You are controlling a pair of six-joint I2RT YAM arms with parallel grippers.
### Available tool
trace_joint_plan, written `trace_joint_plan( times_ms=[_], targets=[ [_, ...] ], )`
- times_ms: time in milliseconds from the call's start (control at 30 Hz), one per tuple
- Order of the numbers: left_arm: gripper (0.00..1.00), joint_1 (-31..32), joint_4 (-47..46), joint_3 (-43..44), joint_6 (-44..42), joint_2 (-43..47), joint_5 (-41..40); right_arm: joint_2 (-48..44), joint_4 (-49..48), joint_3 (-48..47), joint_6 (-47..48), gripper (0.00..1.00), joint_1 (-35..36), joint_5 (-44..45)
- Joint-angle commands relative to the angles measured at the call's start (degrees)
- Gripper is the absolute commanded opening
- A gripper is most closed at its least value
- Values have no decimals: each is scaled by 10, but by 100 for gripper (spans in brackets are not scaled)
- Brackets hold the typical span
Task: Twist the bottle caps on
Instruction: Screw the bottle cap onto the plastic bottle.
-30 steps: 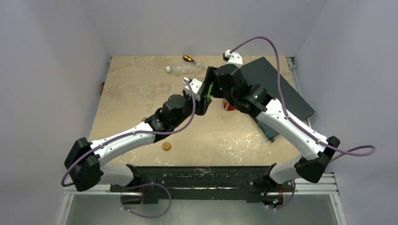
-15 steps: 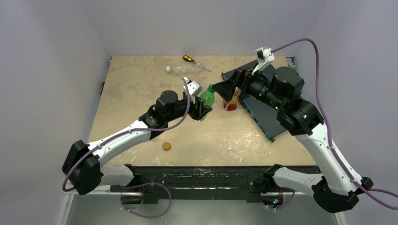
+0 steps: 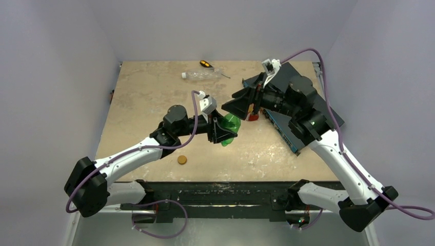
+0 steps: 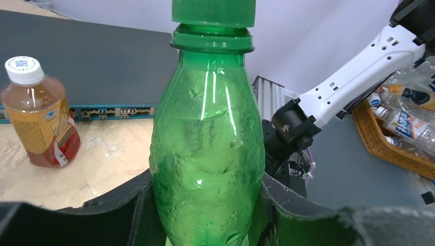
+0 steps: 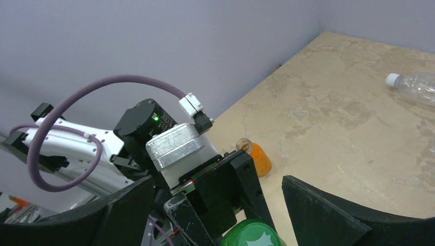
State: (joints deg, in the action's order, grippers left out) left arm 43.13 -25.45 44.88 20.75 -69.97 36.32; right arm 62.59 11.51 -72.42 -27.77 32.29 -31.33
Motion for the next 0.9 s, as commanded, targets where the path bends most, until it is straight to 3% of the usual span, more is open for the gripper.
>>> trace_joint_plan(
  times_ms=[0,867],
  targets=[
    [0,-3,-96,-16,48,12,31,-15,-84,16,-26,99,1,-37],
    [0,-13,-142,-26,100,-17,10,-36,-110,39,-26,99,33,-43]
  ],
)
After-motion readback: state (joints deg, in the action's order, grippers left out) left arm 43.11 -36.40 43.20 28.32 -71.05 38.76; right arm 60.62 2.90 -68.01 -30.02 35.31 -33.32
